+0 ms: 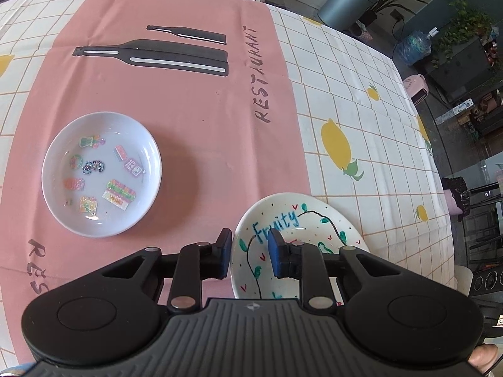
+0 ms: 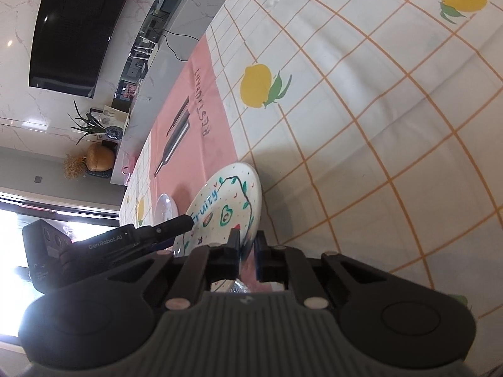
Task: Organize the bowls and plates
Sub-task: 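Lift the Fruity plate with the right tool and carry it toward the bowls, then lower the Fruity plate flat onto the table and open the right tool, then move the right tool to the white sticker bowl and close on its rim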
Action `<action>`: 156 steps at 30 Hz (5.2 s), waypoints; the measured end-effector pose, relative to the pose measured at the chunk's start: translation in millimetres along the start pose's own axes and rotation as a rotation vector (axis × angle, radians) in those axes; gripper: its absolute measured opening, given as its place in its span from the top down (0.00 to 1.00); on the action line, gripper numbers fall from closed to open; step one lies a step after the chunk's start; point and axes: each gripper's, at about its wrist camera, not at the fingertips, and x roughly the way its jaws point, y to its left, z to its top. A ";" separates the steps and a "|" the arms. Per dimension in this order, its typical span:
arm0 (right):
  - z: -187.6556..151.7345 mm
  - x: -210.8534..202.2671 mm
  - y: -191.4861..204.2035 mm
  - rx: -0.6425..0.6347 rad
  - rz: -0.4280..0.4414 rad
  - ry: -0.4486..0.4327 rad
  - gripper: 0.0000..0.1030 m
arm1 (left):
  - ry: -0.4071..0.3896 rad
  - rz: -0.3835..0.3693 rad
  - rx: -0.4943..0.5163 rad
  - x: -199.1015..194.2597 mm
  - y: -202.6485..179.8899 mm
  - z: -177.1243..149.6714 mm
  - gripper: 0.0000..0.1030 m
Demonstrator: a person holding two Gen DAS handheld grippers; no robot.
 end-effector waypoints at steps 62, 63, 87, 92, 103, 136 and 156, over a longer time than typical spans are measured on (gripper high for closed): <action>-117.6 -0.4 73.1 -0.408 -0.480 0.003 0.87 | -0.254 0.244 0.203 -115.7 -14.8 -76.0 0.60; -118.3 1.1 74.1 -0.415 -0.483 0.008 0.86 | -0.264 0.245 0.206 -118.0 -13.7 -77.4 0.60; -118.5 3.5 84.8 -0.360 -0.542 -0.254 0.90 | -0.352 -0.069 -0.018 -171.1 71.1 -69.7 0.45; -117.8 7.2 84.0 -0.364 -0.593 -0.273 0.89 | -0.359 0.011 -0.037 -167.6 79.7 -68.2 0.45; -118.9 16.0 85.9 -0.402 -0.580 -0.220 0.87 | -0.330 0.045 -0.016 -156.0 79.6 -68.9 0.44; -40.8 105.1 185.0 -0.407 -0.341 -0.229 0.65 | -0.195 0.113 -0.003 -89.0 141.2 -6.7 0.43; -49.8 179.4 177.6 -0.565 -0.402 -0.145 0.65 | -0.072 0.092 0.116 -39.6 117.1 25.1 0.43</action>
